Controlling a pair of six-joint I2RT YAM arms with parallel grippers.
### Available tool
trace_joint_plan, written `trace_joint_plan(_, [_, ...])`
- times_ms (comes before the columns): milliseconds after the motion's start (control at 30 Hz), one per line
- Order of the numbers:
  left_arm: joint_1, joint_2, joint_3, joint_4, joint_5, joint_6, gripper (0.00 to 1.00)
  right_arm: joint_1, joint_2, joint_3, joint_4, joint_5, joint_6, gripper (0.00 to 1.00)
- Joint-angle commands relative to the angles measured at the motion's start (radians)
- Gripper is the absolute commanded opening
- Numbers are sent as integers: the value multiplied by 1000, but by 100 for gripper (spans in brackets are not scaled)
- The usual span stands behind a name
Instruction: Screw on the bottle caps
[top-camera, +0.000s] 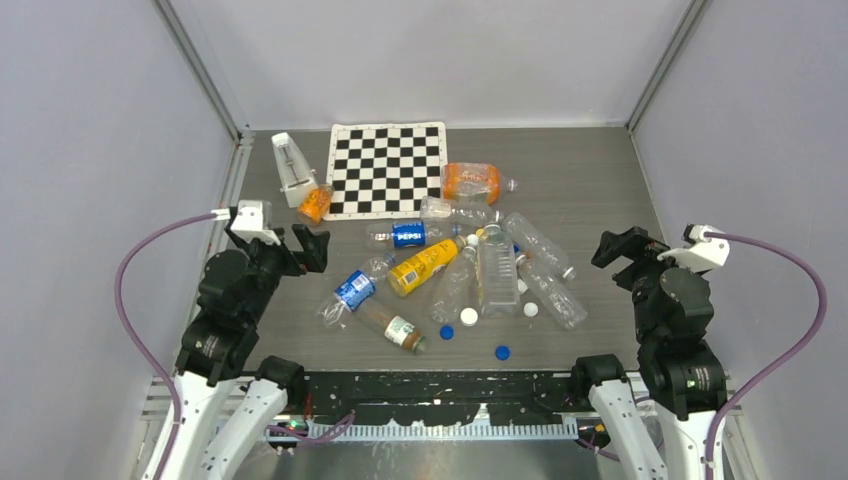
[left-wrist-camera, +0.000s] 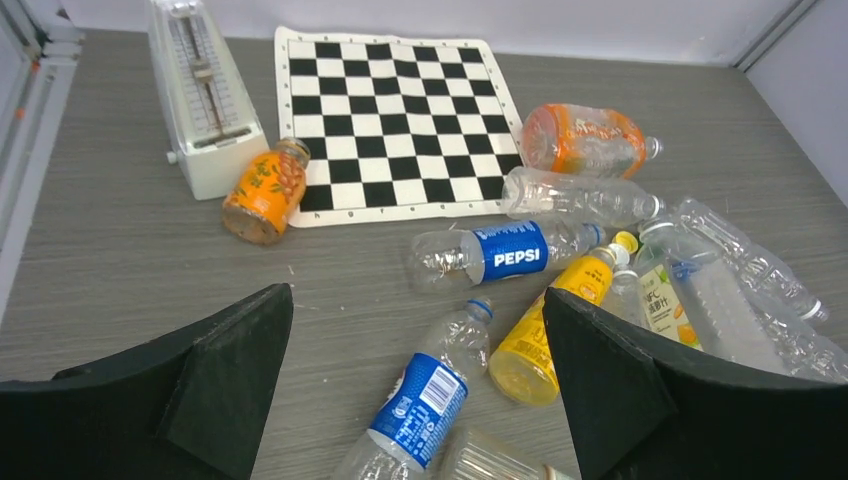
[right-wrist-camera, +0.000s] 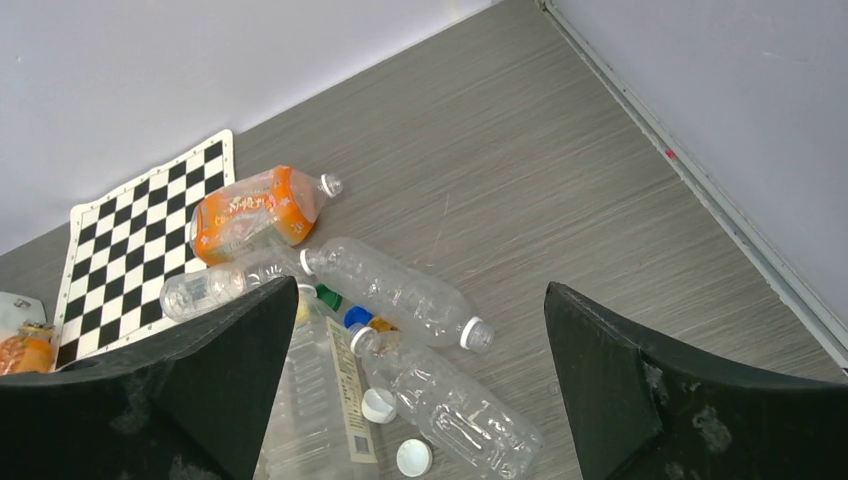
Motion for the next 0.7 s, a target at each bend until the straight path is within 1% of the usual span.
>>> trace_joint_plan(0, [-3, 71, 28, 3, 49, -58, 100, 4, 43, 22, -22, -33, 17, 100])
trace_joint_plan(100, [-2, 145, 87, -71, 94, -65, 100, 4, 110, 58, -70, -96, 35, 100])
trace_joint_plan(133, [-2, 183, 110, -101, 130, -69, 100, 4, 127, 67, -102, -111, 45, 100])
trace_joint_plan(200, [-2, 235, 142, -139, 157, -80, 100, 4, 182, 97, -156, -147, 67, 100])
trace_joint_plan(267, [-2, 276, 167, -166, 192, -88, 100, 4, 251, 123, -209, -178, 96, 100])
trace_joint_plan(400, [-2, 342, 192, -187, 268, -137, 100, 4, 307, 159, -272, -232, 187, 100])
trace_joint_plan(433, [-2, 356, 194, -188, 286, -146, 99, 4, 307, 157, -271, -249, 205, 100])
trace_joint_plan(500, [-3, 383, 196, -186, 313, -172, 99, 4, 289, 138, -242, -351, 239, 100])
trace_joint_plan(533, [-3, 398, 198, -182, 328, -186, 99, 4, 262, 124, -224, -433, 245, 100])
trace_joint_plan(600, [-3, 440, 200, -178, 364, -226, 99, 4, 199, 63, -140, -543, 251, 100])
trace_joint_plan(633, [-4, 462, 204, -173, 387, -241, 99, 3, 188, 23, -85, -558, 260, 100])
trace_joint_plan(667, [-5, 487, 209, -169, 406, -257, 99, 3, 180, 7, -72, -570, 281, 100])
